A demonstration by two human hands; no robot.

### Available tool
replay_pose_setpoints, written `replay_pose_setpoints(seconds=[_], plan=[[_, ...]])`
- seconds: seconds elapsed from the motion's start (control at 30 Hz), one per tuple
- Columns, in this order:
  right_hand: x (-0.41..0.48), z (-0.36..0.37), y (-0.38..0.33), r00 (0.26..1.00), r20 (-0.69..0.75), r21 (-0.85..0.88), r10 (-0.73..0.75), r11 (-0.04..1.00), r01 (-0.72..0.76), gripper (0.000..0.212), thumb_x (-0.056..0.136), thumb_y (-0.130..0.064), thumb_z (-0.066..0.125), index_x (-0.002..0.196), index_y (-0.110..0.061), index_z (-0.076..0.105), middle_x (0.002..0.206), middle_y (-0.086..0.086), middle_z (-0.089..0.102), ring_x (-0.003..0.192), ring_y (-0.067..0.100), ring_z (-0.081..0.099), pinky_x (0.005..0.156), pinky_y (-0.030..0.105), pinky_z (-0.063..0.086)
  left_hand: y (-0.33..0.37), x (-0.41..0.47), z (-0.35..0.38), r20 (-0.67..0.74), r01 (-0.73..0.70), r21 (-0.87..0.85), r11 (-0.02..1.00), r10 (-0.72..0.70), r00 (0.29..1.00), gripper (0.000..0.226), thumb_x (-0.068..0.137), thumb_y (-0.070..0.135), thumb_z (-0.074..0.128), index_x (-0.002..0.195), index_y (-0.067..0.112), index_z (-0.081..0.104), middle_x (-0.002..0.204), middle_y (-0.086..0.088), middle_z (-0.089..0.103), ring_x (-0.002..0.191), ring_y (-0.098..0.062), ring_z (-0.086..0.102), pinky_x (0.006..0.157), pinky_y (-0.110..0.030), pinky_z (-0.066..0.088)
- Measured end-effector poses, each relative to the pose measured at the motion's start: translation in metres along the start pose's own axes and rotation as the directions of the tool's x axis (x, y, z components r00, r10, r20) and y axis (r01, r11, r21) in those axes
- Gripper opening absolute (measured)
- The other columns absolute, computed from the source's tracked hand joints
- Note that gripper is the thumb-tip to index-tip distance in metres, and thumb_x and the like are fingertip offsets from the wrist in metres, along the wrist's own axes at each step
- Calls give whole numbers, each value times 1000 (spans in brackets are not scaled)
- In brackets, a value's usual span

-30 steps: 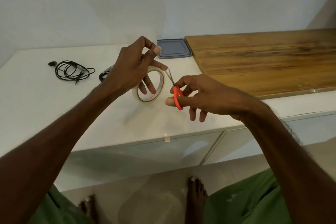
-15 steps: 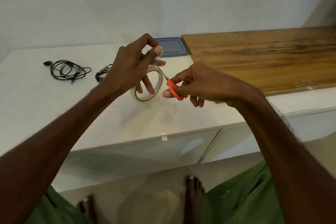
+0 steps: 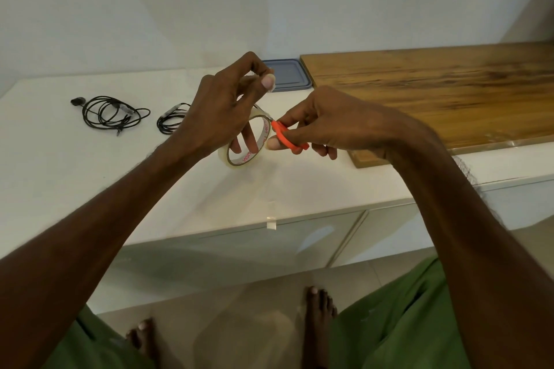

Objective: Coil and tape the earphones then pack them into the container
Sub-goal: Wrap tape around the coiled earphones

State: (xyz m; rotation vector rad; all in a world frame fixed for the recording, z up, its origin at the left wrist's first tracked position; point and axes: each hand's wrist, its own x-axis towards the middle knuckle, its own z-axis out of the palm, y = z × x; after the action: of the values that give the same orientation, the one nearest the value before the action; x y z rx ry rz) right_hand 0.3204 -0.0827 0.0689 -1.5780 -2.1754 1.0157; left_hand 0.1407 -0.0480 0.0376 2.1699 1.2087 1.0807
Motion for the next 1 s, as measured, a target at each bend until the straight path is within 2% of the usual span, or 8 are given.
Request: replay_pose_setpoints(seconds=[0.2, 0.43, 0.73, 0.8, 1.0], plan=[[1, -1, -1, 1000, -15, 16, -18, 1000, 18, 43, 80, -43, 71, 113, -14, 74, 69, -1, 69, 44, 5, 51, 42, 15, 44, 0, -1, 2, -8, 3, -8, 1000, -3, 1000, 18, 103, 37, 44, 104, 19, 46, 101, -11, 73, 43, -18, 62, 38, -12, 42], [0, -1, 1, 999, -38, 17, -24, 1000, 24, 41, 80, -40, 73, 115, -17, 73, 65, -6, 68, 45, 6, 50, 42, 16, 43, 1, -3, 3, -9, -13, -33, 999, 12, 1000, 17, 104, 36, 44, 101, 20, 45, 99, -7, 74, 36, -15, 60, 35, -17, 43], [-3, -2, -1, 1000, -26, -6, -9, 1000, 9, 41, 82, -38, 72, 117, -17, 72, 62, -10, 65, 50, 9, 51, 44, 17, 45, 3, -3, 2, -20, -1, 5, 1000, 1, 1000, 15, 104, 34, 43, 103, 19, 45, 94, -6, 74, 44, -14, 60, 40, -10, 40], [-3, -2, -2, 1000, -16, -24, 1, 1000, -1, 44, 82, -39, 71, 119, -16, 70, 62, -10, 64, 50, 9, 52, 44, 18, 46, 3, -3, 3, -21, -6, 0, 1000, 6, 1000, 15, 105, 34, 43, 102, 20, 45, 95, -7, 75, 39, -13, 59, 40, -12, 41], [-3, -2, -2, 999, -20, -38, 45, 998, -46, 50, 83, -41, 72, 124, -13, 67, 41, -15, 57, 36, 0, 50, 40, 13, 42, -1, -3, 6, -58, -64, 35, 997, 66, 996, 15, 105, 35, 42, 99, 21, 44, 92, -18, 75, 37, -7, 56, 44, -8, 38]])
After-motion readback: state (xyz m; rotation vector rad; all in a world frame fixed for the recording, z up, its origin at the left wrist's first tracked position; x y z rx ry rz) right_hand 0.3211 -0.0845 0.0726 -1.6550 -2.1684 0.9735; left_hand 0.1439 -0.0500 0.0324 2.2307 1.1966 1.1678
